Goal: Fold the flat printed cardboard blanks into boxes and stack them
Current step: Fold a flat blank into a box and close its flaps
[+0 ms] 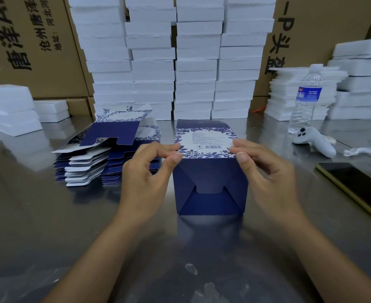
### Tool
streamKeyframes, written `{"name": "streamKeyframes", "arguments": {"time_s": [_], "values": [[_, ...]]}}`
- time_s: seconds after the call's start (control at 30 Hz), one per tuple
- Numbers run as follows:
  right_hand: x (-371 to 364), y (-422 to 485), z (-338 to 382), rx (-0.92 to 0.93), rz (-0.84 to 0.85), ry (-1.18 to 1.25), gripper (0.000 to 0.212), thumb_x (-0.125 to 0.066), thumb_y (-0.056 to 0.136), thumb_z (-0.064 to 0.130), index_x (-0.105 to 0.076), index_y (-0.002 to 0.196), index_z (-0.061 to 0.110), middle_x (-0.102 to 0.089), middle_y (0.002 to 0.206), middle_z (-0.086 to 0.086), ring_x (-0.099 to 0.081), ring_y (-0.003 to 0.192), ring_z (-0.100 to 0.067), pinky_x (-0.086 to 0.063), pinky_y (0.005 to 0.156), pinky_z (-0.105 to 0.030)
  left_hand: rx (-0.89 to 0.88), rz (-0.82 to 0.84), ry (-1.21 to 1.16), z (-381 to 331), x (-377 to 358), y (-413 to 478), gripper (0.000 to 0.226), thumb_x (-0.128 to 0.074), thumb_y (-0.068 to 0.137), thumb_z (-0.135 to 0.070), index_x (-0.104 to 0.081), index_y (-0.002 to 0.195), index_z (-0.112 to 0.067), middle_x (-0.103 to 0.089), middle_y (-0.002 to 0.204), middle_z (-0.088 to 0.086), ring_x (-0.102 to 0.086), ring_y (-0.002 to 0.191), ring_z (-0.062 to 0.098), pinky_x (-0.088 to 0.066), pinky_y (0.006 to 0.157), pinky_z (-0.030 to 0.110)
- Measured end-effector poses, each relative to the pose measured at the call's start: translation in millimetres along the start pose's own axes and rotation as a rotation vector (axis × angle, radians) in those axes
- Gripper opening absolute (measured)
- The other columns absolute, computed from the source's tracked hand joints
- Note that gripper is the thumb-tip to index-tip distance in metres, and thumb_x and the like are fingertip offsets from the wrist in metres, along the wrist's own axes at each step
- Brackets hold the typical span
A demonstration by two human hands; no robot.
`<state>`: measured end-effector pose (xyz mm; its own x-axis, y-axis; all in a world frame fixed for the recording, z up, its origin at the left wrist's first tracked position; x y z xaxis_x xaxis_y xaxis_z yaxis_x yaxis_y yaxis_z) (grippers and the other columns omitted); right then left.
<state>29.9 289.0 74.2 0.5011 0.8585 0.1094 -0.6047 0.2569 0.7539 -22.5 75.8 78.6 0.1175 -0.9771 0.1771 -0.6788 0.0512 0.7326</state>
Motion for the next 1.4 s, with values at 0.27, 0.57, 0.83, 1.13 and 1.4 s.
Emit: {"name": "streamKeyframes", "arguments": {"time_s": [0.27,0.57,0.83,1.13,1.4], "values": [[3,3,-15,-0.091,-0.052,0.109,0.009,-0.060,0.081,0.036,-0.068,0.076,0.037,-0.069,0.095,0.014,-0.064,0.097,-0.003,-0.048,0.083,-0.020,0.029,-0.020,-0.029,4,-2,-5,0.016,-0.062,0.079,-0.035,-0.061,0.083,-0.020,-0.067,0.103,-0.020,-0.062,0.101,-0.002,-0.048,0.089,0.024],[-18,-10,-17,-0.050,0.152,-0.127,0.057,-0.078,0.074,0.022,-0.039,0.103,0.052,-0.048,0.111,0.041,-0.053,0.105,0.008,-0.046,0.079,-0.008,-0.069,-0.051,0.099,-1,-7,-14,0.037,-0.077,0.076,-0.010,-0.060,0.106,-0.023,-0.062,0.109,-0.016,-0.057,0.103,-0.002,-0.048,0.090,0.024],[-8,-8,-13,-0.002,0.020,-0.152,0.057,-0.078,0.073,0.011,-0.042,0.097,0.048,-0.054,0.102,0.035,-0.056,0.094,0.006,-0.043,0.076,-0.007,-0.162,-0.142,0.110,-11,-5,-16,0.028,-0.075,0.073,-0.012,-0.060,0.094,-0.022,-0.061,0.101,-0.018,-0.059,0.100,0.005,-0.050,0.081,0.021],[-9,-8,-13,0.001,0.010,-0.151,0.054,-0.077,0.075,0.008,-0.044,0.096,0.045,-0.055,0.101,0.035,-0.056,0.089,0.009,-0.041,0.071,-0.003,-0.162,-0.167,0.077,-8,-3,-18,0.030,-0.073,0.074,-0.015,-0.058,0.096,-0.027,-0.062,0.101,-0.014,-0.059,0.101,0.006,-0.052,0.077,0.023],[-3,-4,-22,-0.151,-0.063,0.081,0.008,-0.050,0.090,0.035,-0.055,0.097,0.035,-0.065,0.095,0.027,-0.062,0.089,0.004,-0.048,0.079,-0.017,-0.040,-0.095,0.017,1,-4,-15,0.021,-0.064,0.083,-0.032,-0.057,0.103,-0.029,-0.060,0.105,-0.016,-0.057,0.101,0.004,-0.049,0.078,0.019]]}}
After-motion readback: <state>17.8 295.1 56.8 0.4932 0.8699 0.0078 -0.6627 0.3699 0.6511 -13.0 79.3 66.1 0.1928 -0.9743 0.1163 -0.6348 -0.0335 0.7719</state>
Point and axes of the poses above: each hand's wrist, its own y-axis towards the middle knuckle, its own x-axis out of the back of the hand, z = x × y, the point moved 9 cm from there along y, towards the middle knuckle
